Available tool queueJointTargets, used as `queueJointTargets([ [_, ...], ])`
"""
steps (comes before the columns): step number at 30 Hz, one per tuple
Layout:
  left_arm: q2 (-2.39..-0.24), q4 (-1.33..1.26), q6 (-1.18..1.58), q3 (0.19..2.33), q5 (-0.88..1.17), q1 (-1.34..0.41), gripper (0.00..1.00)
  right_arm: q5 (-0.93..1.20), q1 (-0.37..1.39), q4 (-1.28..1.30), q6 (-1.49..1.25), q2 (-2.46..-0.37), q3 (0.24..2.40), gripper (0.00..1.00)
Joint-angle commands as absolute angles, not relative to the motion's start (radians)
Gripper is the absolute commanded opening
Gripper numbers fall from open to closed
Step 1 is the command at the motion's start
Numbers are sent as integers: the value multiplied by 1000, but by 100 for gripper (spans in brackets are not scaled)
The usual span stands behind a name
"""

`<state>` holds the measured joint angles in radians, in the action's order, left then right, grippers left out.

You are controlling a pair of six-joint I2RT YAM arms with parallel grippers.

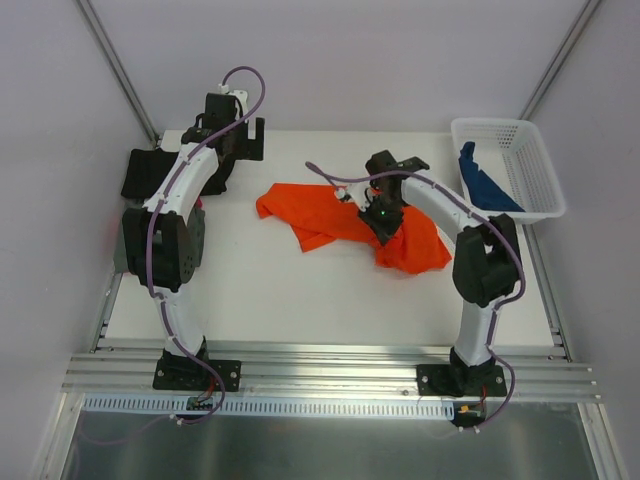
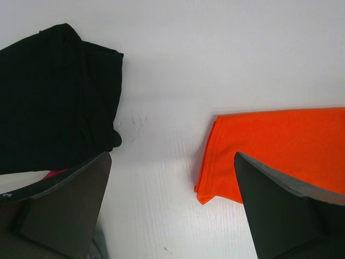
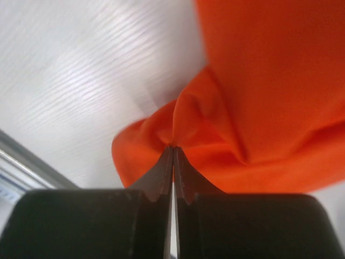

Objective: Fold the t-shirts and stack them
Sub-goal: Flatten out the tshirt

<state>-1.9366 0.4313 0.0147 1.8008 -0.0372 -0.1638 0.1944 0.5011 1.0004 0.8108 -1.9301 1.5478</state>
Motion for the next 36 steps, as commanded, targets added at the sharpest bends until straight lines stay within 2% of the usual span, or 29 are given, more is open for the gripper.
queueJointTargets([
  [1, -1913, 420, 28, 1850, -60, -160, 99, 108, 427, 1043, 887, -1839, 1759, 0],
  [4, -1919, 420, 38, 1859, -49, -161, 99, 109, 283, 1179, 870, -2024, 2145, 1],
  [5, -1921, 420, 41, 1865, -43, -161, 99, 97, 215, 1210, 868, -2095, 2357, 0],
  [7, -1925, 420, 49, 1874, -32, -161, 99, 31, 174, 1217, 916, -2236, 2463, 1],
  [9, -1924, 420, 54, 1881, -26, -161, 99, -65, 152, 1131, 987, -2255, 2351, 2],
  [10, -1925, 420, 55, 1882, -23, -161, 99, -136, 152, 1046, 1002, -2253, 2285, 10],
  [11, -1922, 420, 55, 1882, -25, -160, 99, -147, 152, 1037, 1000, -2256, 2248, 38],
  [13, -1911, 420, 52, 1876, -32, -161, 99, -90, 153, 1128, 924, -2272, 2255, 57],
  [14, -1905, 420, 51, 1872, -35, -161, 99, -54, 152, 1158, 892, -2260, 2261, 58],
  [16, -1885, 420, 49, 1849, -41, -160, 99, 50, 153, 1169, 810, -2211, 2206, 60],
  [22, -1858, 420, 60, 1799, -32, -155, 99, 110, 239, 1147, 799, -2036, 2125, 58],
  [25, -1871, 420, 71, 1801, -20, -156, 99, 104, 267, 1132, 802, -2049, 2134, 57],
  [31, -1881, 420, 80, 1825, -11, -155, 99, 75, 279, 1088, 836, -2199, 2296, 52],
  [36, -1871, 420, 69, 1825, -31, -155, 99, 6, 339, 875, 945, -2177, 2103, 50],
])
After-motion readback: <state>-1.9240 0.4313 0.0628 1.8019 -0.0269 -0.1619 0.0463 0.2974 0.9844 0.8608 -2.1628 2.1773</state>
